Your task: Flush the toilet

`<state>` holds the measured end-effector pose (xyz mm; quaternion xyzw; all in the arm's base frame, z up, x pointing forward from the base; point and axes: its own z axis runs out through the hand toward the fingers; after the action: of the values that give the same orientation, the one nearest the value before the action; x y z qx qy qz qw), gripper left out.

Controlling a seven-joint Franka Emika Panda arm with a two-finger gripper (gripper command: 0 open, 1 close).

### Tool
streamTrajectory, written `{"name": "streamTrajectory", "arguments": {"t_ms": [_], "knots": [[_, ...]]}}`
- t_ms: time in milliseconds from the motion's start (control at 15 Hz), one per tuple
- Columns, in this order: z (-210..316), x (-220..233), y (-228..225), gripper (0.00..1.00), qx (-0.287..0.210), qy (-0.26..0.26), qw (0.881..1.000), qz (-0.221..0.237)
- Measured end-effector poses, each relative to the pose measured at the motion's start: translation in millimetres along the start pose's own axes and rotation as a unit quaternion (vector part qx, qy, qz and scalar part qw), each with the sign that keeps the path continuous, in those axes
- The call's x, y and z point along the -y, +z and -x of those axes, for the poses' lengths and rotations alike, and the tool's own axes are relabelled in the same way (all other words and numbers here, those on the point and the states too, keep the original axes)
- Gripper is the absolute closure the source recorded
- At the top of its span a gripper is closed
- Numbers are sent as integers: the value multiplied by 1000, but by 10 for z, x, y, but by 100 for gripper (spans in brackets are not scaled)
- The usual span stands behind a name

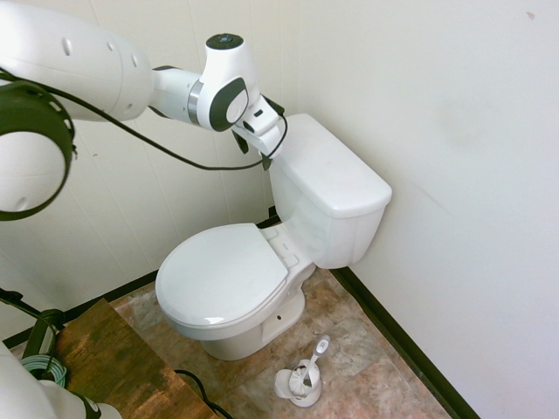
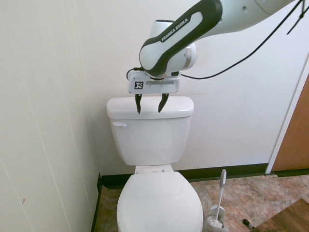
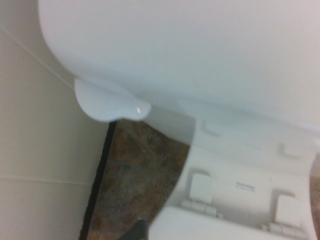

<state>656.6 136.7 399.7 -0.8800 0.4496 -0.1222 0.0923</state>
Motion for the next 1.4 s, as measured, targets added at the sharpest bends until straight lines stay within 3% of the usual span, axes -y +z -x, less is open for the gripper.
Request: {"name": "streamTrajectory", "arguments": {"t_ms": [333, 533, 867, 933, 1400], "knots": [[-128, 505, 169, 0, -2, 10, 1000, -27], [60, 716, 279, 0, 12, 1, 999, -35], [94, 828, 496, 0, 22, -2, 999, -32], [79, 830, 572, 100, 24, -2, 999, -30], [81, 888, 802, 100, 37, 0, 999, -28]]}}
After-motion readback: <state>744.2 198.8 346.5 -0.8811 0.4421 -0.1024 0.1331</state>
